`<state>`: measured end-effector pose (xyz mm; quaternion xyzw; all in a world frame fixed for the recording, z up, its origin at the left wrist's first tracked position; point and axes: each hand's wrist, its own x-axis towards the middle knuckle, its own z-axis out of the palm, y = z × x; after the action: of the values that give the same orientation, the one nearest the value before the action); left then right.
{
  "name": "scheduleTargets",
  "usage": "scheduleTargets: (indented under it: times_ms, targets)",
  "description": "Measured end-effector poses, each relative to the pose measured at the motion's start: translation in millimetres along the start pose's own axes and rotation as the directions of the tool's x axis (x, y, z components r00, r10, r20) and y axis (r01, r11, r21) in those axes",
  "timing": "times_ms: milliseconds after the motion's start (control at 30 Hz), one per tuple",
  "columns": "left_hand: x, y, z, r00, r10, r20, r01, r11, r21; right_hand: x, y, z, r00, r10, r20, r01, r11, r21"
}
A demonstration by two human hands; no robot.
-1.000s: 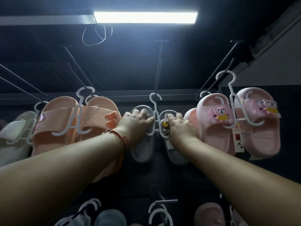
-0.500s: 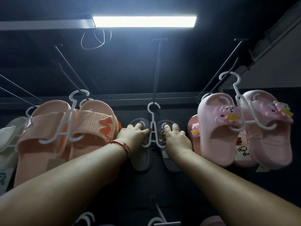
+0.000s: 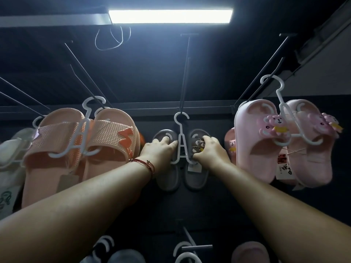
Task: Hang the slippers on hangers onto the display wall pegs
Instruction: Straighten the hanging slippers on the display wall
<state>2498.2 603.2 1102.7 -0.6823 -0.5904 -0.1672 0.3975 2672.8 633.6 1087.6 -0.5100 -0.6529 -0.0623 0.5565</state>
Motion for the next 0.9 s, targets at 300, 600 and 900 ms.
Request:
scheduleTargets:
  times_ms: [300, 600, 900]
  targets:
    - [6, 16, 28, 0.908, -0.392, -0.149, 0.154, 0.643, -0.750, 5, -7, 14, 0.976, 0.211, 0.053, -0.214, 0.889, 0.405]
    - [13, 15, 43, 0.846, -0.514, 0.144, 0.341, 0.313, -0.886, 5, -6, 33, 0.960, 0.269, 0.075, -0.278, 0.899, 0.338]
    - [14, 23, 44, 0.815, -0.552, 0.177, 0.444, 0.397, -0.803, 2, -5, 37, 0.959, 0.272, 0.073, -0.282, 0.918, 0.279]
